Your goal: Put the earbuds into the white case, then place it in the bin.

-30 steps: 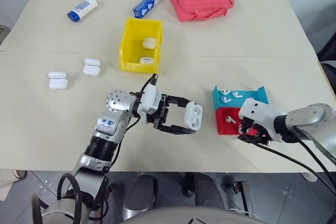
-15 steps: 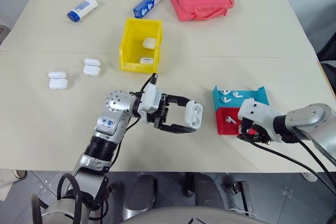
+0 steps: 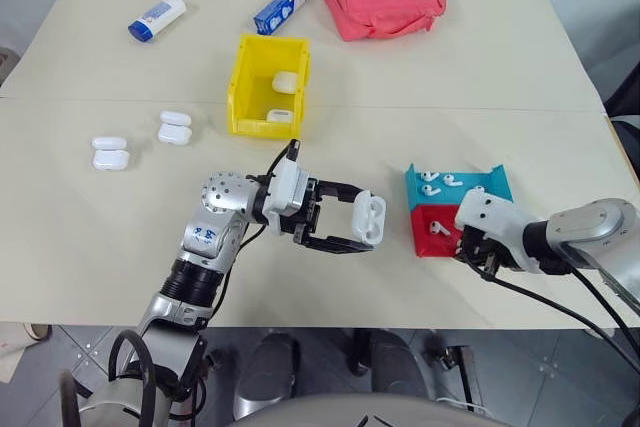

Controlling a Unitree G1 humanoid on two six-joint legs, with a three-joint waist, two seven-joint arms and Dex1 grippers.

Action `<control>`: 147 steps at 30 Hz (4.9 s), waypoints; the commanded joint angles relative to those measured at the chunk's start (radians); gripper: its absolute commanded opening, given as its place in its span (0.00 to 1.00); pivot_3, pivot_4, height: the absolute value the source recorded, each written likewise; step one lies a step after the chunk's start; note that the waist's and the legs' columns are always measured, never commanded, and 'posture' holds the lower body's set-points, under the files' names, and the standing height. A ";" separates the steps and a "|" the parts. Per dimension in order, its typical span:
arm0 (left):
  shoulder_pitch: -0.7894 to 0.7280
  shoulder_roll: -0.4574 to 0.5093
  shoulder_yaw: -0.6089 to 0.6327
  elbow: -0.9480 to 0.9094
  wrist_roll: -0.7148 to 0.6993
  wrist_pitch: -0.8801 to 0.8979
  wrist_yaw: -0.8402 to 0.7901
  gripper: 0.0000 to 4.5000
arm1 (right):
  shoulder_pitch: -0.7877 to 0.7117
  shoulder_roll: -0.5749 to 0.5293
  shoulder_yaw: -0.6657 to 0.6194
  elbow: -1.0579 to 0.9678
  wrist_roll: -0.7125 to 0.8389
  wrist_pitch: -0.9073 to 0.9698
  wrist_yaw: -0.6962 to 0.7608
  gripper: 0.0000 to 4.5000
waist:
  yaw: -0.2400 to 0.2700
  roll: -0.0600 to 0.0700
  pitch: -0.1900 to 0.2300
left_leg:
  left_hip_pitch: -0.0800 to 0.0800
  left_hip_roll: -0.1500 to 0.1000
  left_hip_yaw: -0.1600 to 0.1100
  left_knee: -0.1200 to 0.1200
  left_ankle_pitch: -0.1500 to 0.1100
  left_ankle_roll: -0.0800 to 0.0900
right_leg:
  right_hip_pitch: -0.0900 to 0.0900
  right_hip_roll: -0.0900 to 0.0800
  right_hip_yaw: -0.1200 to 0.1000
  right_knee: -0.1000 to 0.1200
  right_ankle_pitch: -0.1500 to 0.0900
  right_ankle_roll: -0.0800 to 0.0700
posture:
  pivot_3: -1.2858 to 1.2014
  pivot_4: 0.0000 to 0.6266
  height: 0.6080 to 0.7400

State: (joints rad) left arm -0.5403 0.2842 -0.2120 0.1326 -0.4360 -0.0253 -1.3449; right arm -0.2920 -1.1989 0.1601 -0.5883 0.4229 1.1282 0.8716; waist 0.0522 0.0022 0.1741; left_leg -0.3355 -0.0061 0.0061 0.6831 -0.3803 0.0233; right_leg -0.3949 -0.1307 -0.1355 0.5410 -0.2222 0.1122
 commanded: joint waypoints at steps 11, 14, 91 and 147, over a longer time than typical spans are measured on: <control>-0.134 -0.098 0.063 0.169 -0.083 0.018 -0.093 0.61 | 0.046 0.380 -0.594 -0.210 0.518 -0.085 -0.048 0.10 | 0.005 0.000 0.000 | 0.000 0.000 0.000 0.001 0.000 0.001 | 0.002 0.001 0.000 -0.001 0.002 0.002 | 0.52 0.24 1.00; -0.167 -0.101 0.058 0.218 -0.069 0.022 -0.131 0.61 | -0.021 0.489 -0.545 -0.181 0.562 -0.156 -0.111 0.10 | 0.000 0.000 0.000 | 0.000 0.000 0.001 0.001 0.000 0.001 | 0.001 0.001 0.000 0.000 0.002 0.002 | 0.52 0.24 1.00; -0.235 -0.106 0.096 0.276 -0.009 0.019 -0.105 0.61 | 0.166 0.389 -0.440 -0.098 0.442 -0.463 -0.148 0.45 | 0.001 0.000 -0.001 | 0.001 -0.001 0.004 0.001 -0.001 0.003 | 0.000 0.001 0.003 0.001 0.001 0.001 | 0.52 0.24 1.00; -0.079 -0.070 0.124 0.121 -0.004 0.006 0.060 0.61 | -0.511 0.090 0.220 0.675 -0.123 -0.256 0.141 0.76 | -0.027 0.004 -0.002 | -0.002 -0.002 0.005 0.002 -0.002 0.005 | -0.002 -0.001 0.003 -0.004 0.004 0.003 | 0.52 0.24 1.00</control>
State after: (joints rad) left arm -0.6208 0.2152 -0.0877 0.3044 -0.4286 -0.0208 -1.2926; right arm -0.7629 -1.1054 0.3720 0.0471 0.3591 0.8933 0.9805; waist 0.0255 0.0065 0.1718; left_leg -0.3382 -0.0076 0.0115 0.6851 -0.3817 0.0282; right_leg -0.3971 -0.1313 -0.1328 0.5374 -0.2179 0.1149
